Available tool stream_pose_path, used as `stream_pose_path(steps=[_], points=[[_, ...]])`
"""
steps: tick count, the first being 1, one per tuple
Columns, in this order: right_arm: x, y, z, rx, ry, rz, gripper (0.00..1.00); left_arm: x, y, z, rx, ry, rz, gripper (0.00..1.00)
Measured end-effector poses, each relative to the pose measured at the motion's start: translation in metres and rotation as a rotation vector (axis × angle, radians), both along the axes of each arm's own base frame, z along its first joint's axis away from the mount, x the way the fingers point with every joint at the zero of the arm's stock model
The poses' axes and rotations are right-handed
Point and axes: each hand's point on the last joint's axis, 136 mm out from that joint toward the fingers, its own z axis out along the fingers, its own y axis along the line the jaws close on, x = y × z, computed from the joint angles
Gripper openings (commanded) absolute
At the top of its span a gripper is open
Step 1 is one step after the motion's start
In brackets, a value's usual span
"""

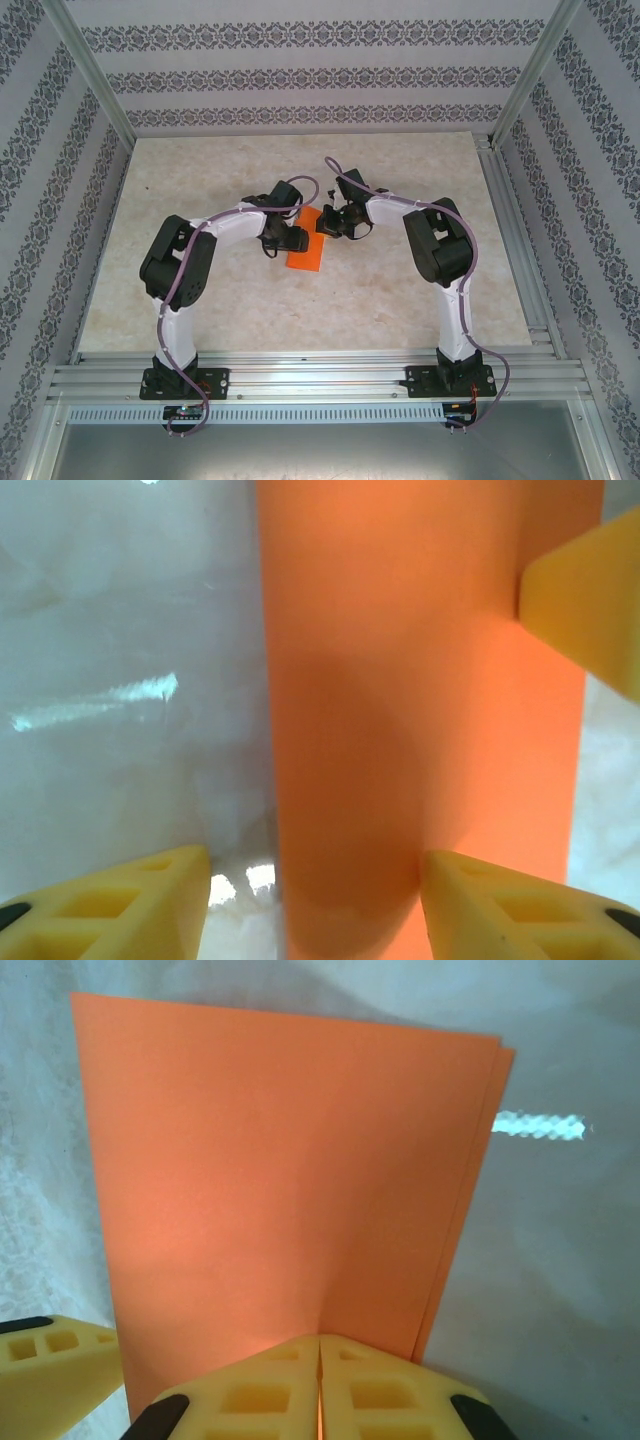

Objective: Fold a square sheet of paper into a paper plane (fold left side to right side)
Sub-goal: Hold the square sheet of paper at the center of the table.

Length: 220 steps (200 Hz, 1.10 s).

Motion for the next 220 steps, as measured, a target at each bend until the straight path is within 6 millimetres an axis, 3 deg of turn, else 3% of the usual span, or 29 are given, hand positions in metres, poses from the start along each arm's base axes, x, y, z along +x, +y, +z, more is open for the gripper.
stream_pose_path(steps=[20, 50, 67, 88, 121, 137, 188, 220], points=[[0.0, 0.0, 0.0, -0.007, -0.001, 0.009, 0.08, 0.004, 0.002, 0.022, -0.073, -0.011, 0.012, 0.58], [0.0, 0.0, 0.0, -0.012, -0.001, 0.01, 0.08, 0.019, 0.003, 0.072, -0.23, -0.089, 0.036, 0.42], [0.0, 0.0, 0.0, -0.015, 0.001, 0.009, 0.08, 0.027, -0.005, 0.085, -0.317, -0.111, 0.027, 0.35], [0.0, 0.001, 0.0, -0.023, 0.001, 0.01, 0.08, 0.029, -0.019, 0.078, -0.384, -0.082, 0.012, 0.3], [0.0, 0.0, 0.0, -0.03, 0.0, 0.009, 0.08, 0.029, -0.029, 0.044, -0.416, 0.002, 0.013, 0.29], [0.0, 0.0, 0.0, -0.031, 0.001, 0.009, 0.08, 0.029, -0.03, 0.034, -0.413, 0.021, 0.016, 0.29], [0.0, 0.0, 0.0, -0.033, 0.003, 0.009, 0.08, 0.027, -0.028, 0.028, -0.408, 0.029, 0.019, 0.29], [0.0, 0.0, 0.0, -0.035, 0.004, 0.008, 0.08, 0.016, -0.02, 0.01, -0.385, 0.072, 0.032, 0.28]])
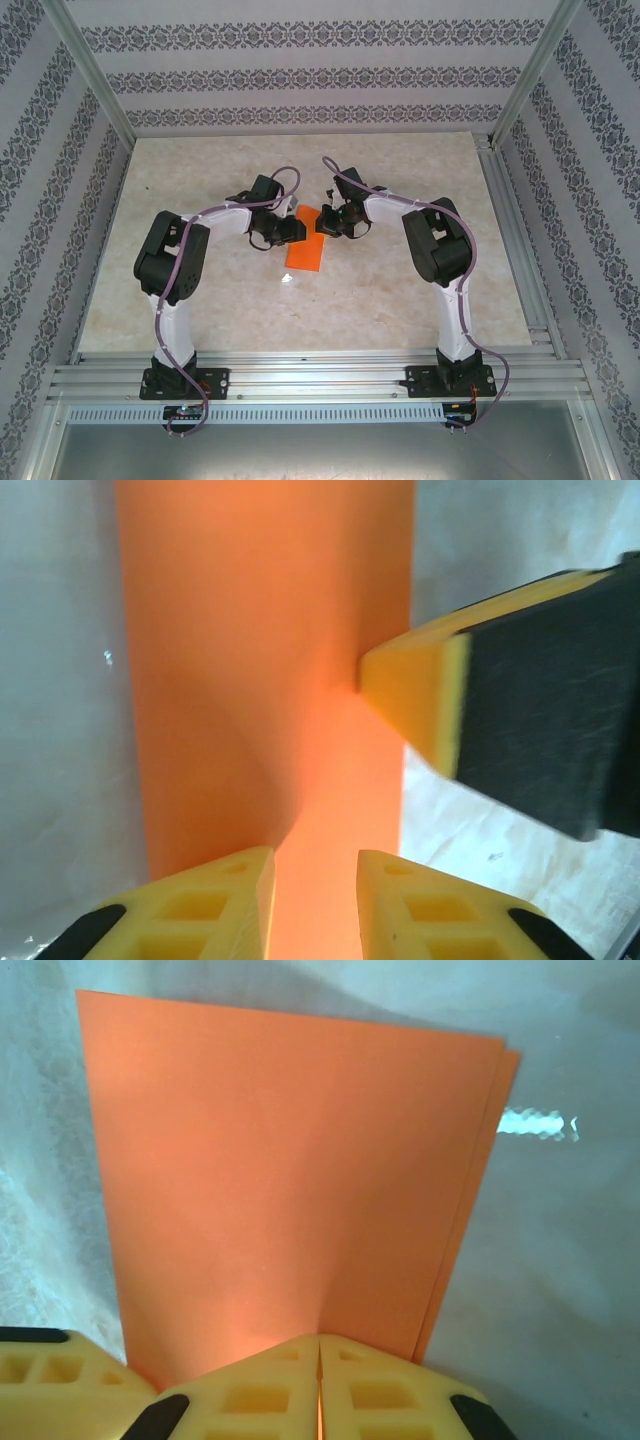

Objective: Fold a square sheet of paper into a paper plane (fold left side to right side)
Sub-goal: Hold the square sheet of paper at the center of the table.

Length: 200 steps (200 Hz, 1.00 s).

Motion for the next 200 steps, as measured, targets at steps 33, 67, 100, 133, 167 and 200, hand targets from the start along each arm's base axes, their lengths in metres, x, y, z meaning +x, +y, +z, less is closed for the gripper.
stream_pose_path(steps=[33, 67, 100, 133, 167, 200], points=[[0.0, 0.001, 0.0, -0.01, -0.002, 0.002, 0.08, -0.002, 0.007, -0.013, 0.027, 0.019, 0.009, 0.27], [0.0, 0.0, 0.0, -0.015, -0.004, 0.004, 0.08, -0.002, 0.008, -0.015, 0.034, 0.012, 0.008, 0.26], [0.0, 0.001, 0.0, -0.012, -0.01, 0.008, 0.08, -0.002, 0.009, -0.017, 0.027, -0.003, 0.006, 0.26], [0.001, 0.001, 0.003, -0.007, -0.014, 0.013, 0.09, -0.003, 0.009, -0.017, 0.01, -0.025, 0.004, 0.26], [0.004, 0.005, 0.018, 0.017, -0.036, 0.012, 0.08, -0.003, 0.009, -0.017, 0.004, -0.037, 0.004, 0.25], [0.02, 0.019, 0.042, 0.071, -0.09, -0.003, 0.07, -0.003, 0.009, -0.018, 0.003, -0.041, 0.004, 0.25]])
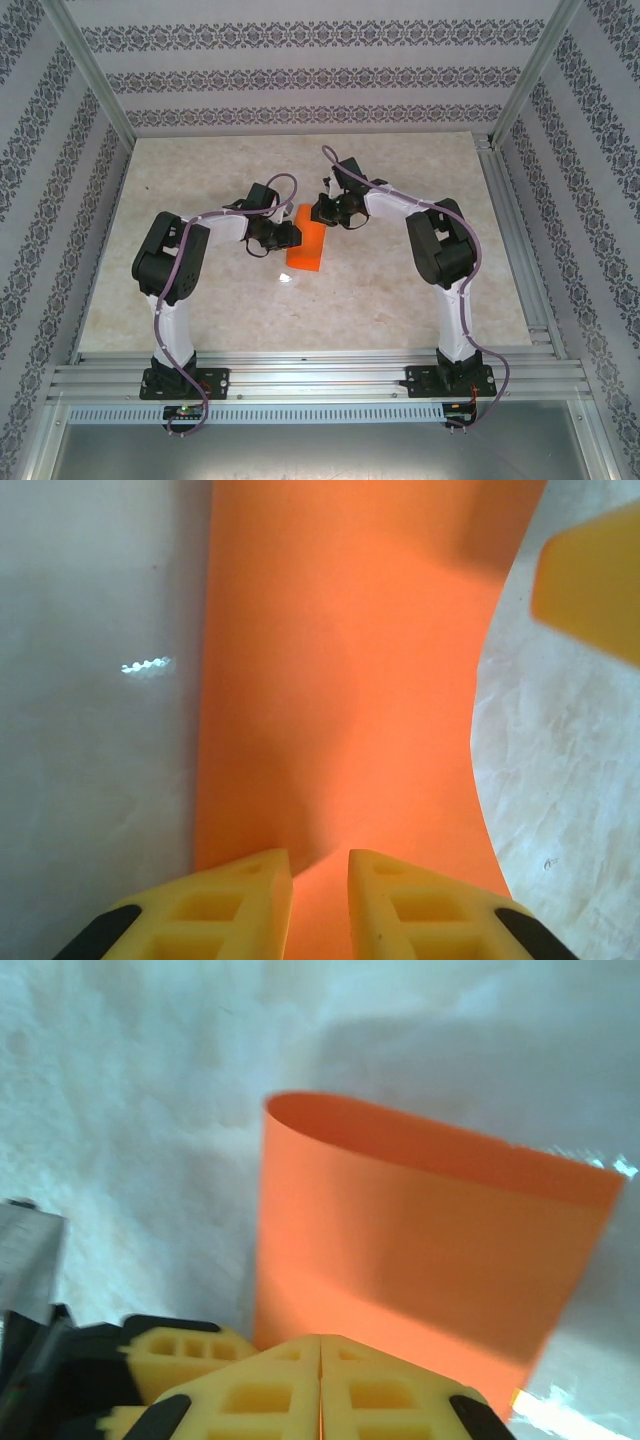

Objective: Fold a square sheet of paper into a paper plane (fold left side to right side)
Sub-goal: Hold the square sheet of paper at the center of the table.

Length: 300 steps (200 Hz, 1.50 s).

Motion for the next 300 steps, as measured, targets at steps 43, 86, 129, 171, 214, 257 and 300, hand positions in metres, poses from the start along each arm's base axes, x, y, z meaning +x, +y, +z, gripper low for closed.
stream_pose_path(steps=[43, 86, 129, 171, 214, 257, 300], points=[[0.013, 0.024, 0.012, 0.043, -0.034, 0.001, 0.06, 0.0, 0.0, 0.0, 0.002, -0.002, 0.0, 0.25], [0.018, 0.032, -0.018, 0.017, 0.012, -0.001, 0.06, 0.0, 0.0, 0.0, 0.007, -0.004, 0.0, 0.25], [0.019, 0.027, -0.038, -0.039, 0.041, -0.01, 0.05, 0.0, 0.0, 0.0, 0.009, -0.008, -0.003, 0.26], [0.022, 0.025, -0.039, -0.081, 0.045, 0.001, 0.06, -0.002, -0.002, 0.002, 0.007, -0.021, -0.013, 0.31], [0.021, 0.027, -0.039, -0.103, 0.064, 0.013, 0.06, -0.007, -0.001, 0.003, 0.002, -0.045, -0.018, 0.33], [0.017, 0.03, -0.039, -0.126, 0.069, 0.031, 0.06, -0.013, 0.0, 0.005, -0.001, -0.055, -0.022, 0.37], [0.013, 0.033, -0.039, -0.148, 0.08, 0.046, 0.05, -0.019, 0.002, 0.005, 0.004, -0.053, -0.022, 0.37]])
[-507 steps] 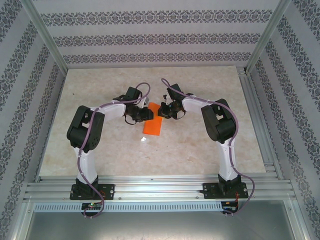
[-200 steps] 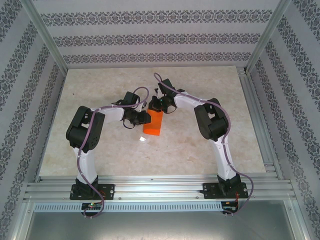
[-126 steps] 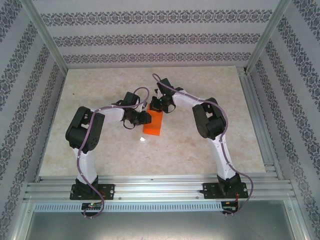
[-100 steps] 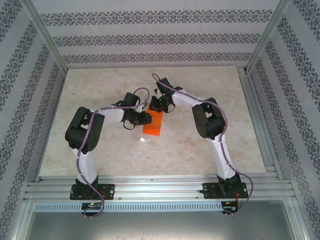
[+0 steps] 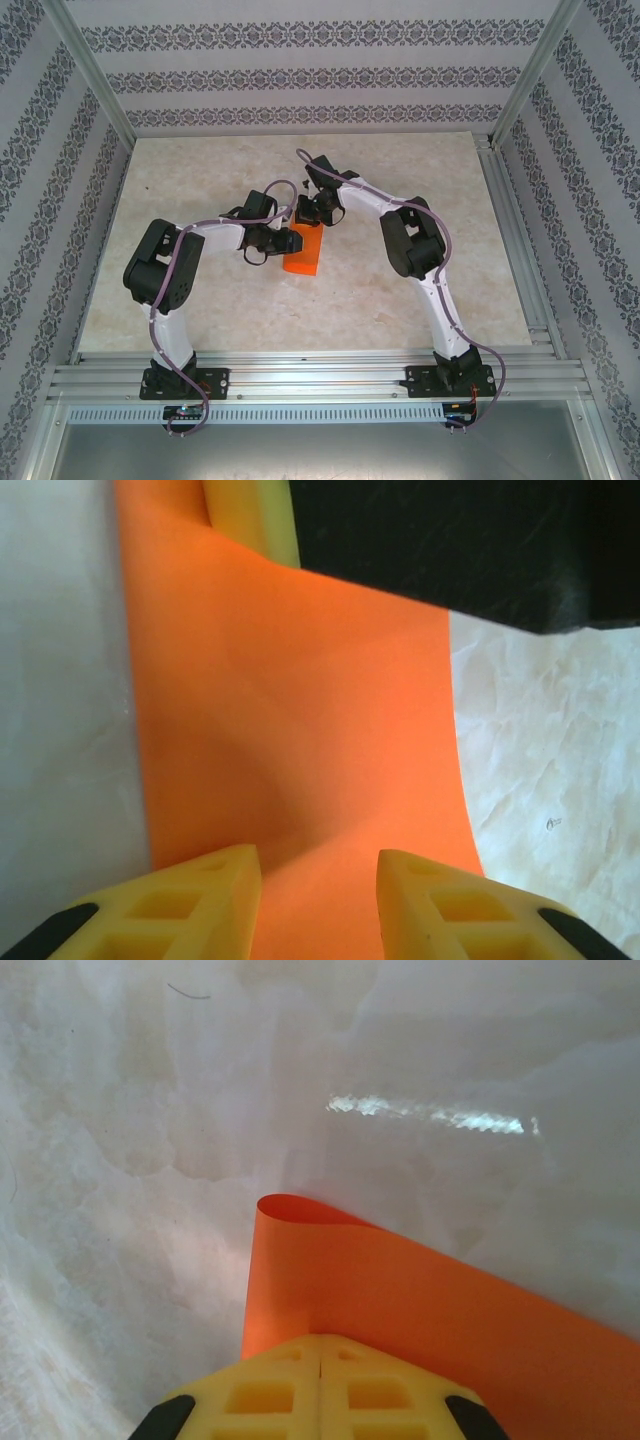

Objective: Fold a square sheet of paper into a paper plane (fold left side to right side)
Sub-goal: Hold the square sheet of paper at the center of the table.

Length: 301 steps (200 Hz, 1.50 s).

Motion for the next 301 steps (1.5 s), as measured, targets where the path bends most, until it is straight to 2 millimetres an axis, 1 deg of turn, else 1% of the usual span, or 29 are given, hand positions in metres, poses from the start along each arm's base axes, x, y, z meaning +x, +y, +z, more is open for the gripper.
stream_pose_path(steps=[19, 59, 83, 105, 126, 139, 166, 211, 234, 264, 301], points=[[0.0, 0.001, 0.0, -0.003, -0.006, 0.008, 0.05, 0.0, 0.001, -0.001, 0.005, -0.001, 0.002, 0.35], [0.003, -0.002, 0.004, -0.002, -0.029, 0.014, 0.05, 0.001, 0.002, -0.001, 0.01, -0.003, 0.005, 0.35], [0.003, -0.009, 0.015, -0.003, -0.057, 0.003, 0.05, 0.001, 0.002, -0.002, 0.013, -0.003, 0.006, 0.35], [-0.006, -0.019, 0.034, 0.008, -0.08, -0.005, 0.05, 0.001, 0.002, -0.002, 0.012, -0.003, 0.006, 0.35], [-0.016, -0.024, 0.041, 0.019, -0.094, -0.008, 0.05, 0.001, 0.002, -0.002, 0.013, -0.003, 0.006, 0.35], [-0.022, -0.027, 0.037, 0.019, -0.088, -0.01, 0.06, 0.001, 0.002, -0.002, 0.013, -0.003, 0.006, 0.35], [-0.033, -0.032, 0.017, -0.001, -0.05, -0.01, 0.05, 0.001, 0.002, -0.002, 0.013, -0.003, 0.006, 0.35], [-0.033, -0.036, 0.008, -0.025, -0.041, -0.016, 0.06, 0.001, 0.002, -0.002, 0.015, -0.002, 0.005, 0.36], [-0.036, -0.04, -0.002, -0.054, -0.025, -0.017, 0.05, 0.0, 0.001, -0.002, 0.015, -0.004, 0.0, 0.37], [-0.036, -0.039, -0.003, -0.064, -0.035, -0.008, 0.05, -0.001, 0.0, -0.001, 0.018, -0.015, -0.013, 0.4], [-0.035, -0.04, -0.003, -0.078, -0.046, 0.004, 0.05, -0.002, -0.001, 0.0, 0.018, -0.026, -0.029, 0.4]])
